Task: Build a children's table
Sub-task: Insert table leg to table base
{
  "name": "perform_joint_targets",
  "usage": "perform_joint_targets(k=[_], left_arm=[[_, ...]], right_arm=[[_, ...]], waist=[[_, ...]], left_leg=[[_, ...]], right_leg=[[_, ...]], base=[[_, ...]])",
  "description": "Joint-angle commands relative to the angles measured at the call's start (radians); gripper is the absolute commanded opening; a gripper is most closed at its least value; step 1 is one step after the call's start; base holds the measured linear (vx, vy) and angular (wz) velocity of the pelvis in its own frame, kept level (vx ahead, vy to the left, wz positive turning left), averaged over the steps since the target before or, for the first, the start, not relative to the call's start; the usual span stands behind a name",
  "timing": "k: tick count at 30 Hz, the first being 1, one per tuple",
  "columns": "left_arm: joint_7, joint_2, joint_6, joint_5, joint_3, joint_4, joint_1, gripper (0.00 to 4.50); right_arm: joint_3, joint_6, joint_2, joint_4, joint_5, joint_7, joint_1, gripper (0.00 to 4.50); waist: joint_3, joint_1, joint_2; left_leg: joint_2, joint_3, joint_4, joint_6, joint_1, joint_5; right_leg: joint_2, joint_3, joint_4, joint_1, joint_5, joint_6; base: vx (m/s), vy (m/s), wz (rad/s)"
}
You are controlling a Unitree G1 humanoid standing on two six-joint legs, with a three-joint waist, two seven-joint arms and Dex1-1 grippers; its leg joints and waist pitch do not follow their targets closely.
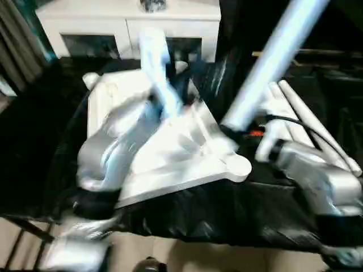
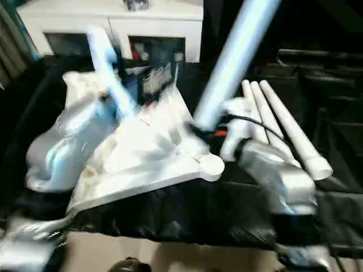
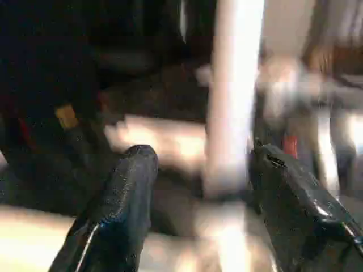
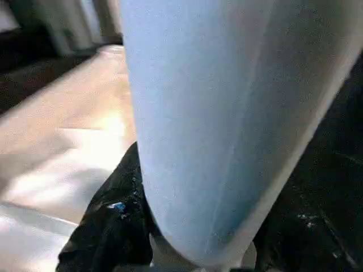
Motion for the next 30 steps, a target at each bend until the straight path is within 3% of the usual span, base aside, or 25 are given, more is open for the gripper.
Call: perform_joint_targets(k=[1,3,4,5,6,7,12,16,17,18,20,21,23,25,30], left_arm=[[-0.043,0.012,-0.009,0.066,-0.101,0.046,0.018,2.98],[-0.040,0.011,-0.013,0.085,-0.125,0.075,0.025,2.98],[-0.025,0.015,0.004,0.122,-0.173,0.127,0.029,2.98],[-0.010,0.012,-0.007,0.150,-0.192,0.160,0.029,2.69],[0.007,0.003,-0.014,0.168,-0.200,0.192,0.029,2.69],[0.012,-0.004,-0.005,0.176,-0.201,0.216,0.030,2.62],[-0.021,0.006,-0.048,0.219,-0.221,0.266,0.036,2.29],[-0.010,0.025,0.002,0.232,-0.217,0.293,0.034,1.95],[-0.010,0.028,-0.001,0.240,-0.208,0.299,0.035,1.78],[-0.011,0.031,0.001,0.243,-0.205,0.297,0.037,1.78],[-0.031,0.051,0.011,0.241,-0.198,0.270,0.048,1.74],[-0.036,0.059,0.016,0.238,-0.196,0.256,0.053,1.64],[-0.056,0.077,0.036,0.229,-0.190,0.217,0.073,1.40],[-0.065,0.089,0.049,0.221,-0.183,0.190,0.089,1.30],[-0.089,0.110,0.056,0.214,-0.183,0.162,0.111,0.83]], right_arm=[[-0.010,-0.026,-0.007,-0.008,-0.021,-0.016,0.005,1.91],[-0.015,-0.013,-0.006,-0.012,-0.016,-0.022,0.006,1.91],[-0.011,-0.003,-0.015,-0.018,-0.019,-0.020,0.009,1.91],[-0.005,-0.005,-0.019,-0.019,-0.025,-0.018,0.011,1.91],[0.000,-0.002,-0.024,-0.018,-0.028,-0.014,0.011,1.91],[0.007,-0.004,-0.028,-0.016,-0.029,-0.004,0.012,1.91],[0.023,0.005,-0.036,-0.025,-0.017,0.025,0.004,1.91],[0.045,0.007,-0.043,-0.013,-0.024,0.040,-0.006,1.91],[0.051,0.004,-0.043,-0.009,-0.027,0.045,-0.008,1.91],[0.054,0.002,-0.045,-0.008,-0.028,0.051,-0.008,1.91],[0.062,0.004,-0.045,-0.005,-0.030,0.058,-0.012,1.91],[0.065,0.005,-0.045,-0.006,-0.030,0.060,-0.012,1.91],[0.071,0.005,-0.043,0.002,-0.031,0.067,-0.017,1.91],[0.082,0.002,-0.042,0.014,-0.033,0.076,-0.024,1.91],[0.107,0.010,-0.042,0.020,-0.027,0.103,-0.038,1.91]], waist=[[-0.075,-0.010,-0.003],[-0.075,-0.015,-0.002],[-0.074,-0.019,-0.002],[-0.074,-0.024,-0.001],[-0.073,-0.027,-0.001],[-0.072,-0.030,-0.006],[-0.075,-0.040,-0.008],[-0.075,-0.044,-0.009],[-0.075,-0.046,-0.014],[-0.075,-0.044,-0.018],[-0.074,-0.044,-0.012],[-0.073,-0.045,-0.022],[-0.072,-0.045,-0.015],[-0.071,-0.045,-0.021],[-0.069,-0.042,-0.021]], left_leg=[[0.070,-0.032,-0.083,-0.021,0.026,-0.148],[0.070,-0.032,-0.083,-0.016,0.025,-0.152],[0.070,-0.032,-0.084,-0.013,0.023,-0.161],[0.070,-0.033,-0.083,-0.006,0.023,-0.165],[0.069,-0.032,-0.083,-0.002,0.023,-0.167],[0.068,-0.030,-0.081,0.005,0.022,-0.169],[0.070,-0.031,-0.080,0.030,0.020,-0.150],[0.070,-0.030,-0.078,0.047,0.019,-0.138],[0.070,-0.029,-0.078,0.050,0.019,-0.137],[0.071,-0.029,-0.078,0.052,0.019,-0.135],[0.073,-0.030,-0.079,0.051,0.019,-0.132],[0.073,-0.029,-0.080,0.052,0.018,-0.134],[0.074,-0.030,-0.081,0.053,0.019,-0.134],[0.074,-0.029,-0.081,0.053,0.020,-0.143],[0.076,-0.030,-0.086,0.034,0.024,-0.163]], right_leg=[[-0.058,0.045,-0.073,0.045,-0.108,-0.180],[-0.059,0.045,-0.072,0.047,-0.089,-0.195],[-0.060,0.044,-0.072,0.050,-0.091,-0.207],[-0.061,0.044,-0.074,0.050,-0.096,-0.212],[-0.059,0.044,-0.076,0.049,-0.102,-0.212],[-0.061,0.044,-0.079,0.052,-0.118,-0.211],[-0.064,0.043,-0.081,0.051,-0.149,-0.219],[-0.063,0.042,-0.079,0.049,-0.140,-0.230],[-0.063,0.042,-0.080,0.048,-0.144,-0.231],[-0.064,0.042,-0.079,0.049,-0.146,-0.231],[-0.065,0.042,-0.078,0.047,-0.152,-0.235],[-0.064,0.041,-0.079,0.048,-0.154,-0.234],[-0.066,0.042,-0.077,0.046,-0.167,-0.235],[-0.066,0.042,-0.079,0.045,-0.183,-0.236],[-0.064,0.043,-0.079,0.040,-0.202,-0.226]], base=[[0.000,0.000,0.00],[0.000,0.000,0.00],[0.000,0.000,0.00],[0.000,0.000,0.00],[0.000,0.000,0.00],[0.000,0.000,0.00],[0.000,0.000,0.00],[0.000,0.000,0.00],[0.000,0.000,0.00],[0.000,0.000,0.00],[0.000,0.000,0.00],[0.000,0.000,0.00],[0.000,0.000,0.00],[0.000,0.000,0.00],[0.000,0.000,0.00]])
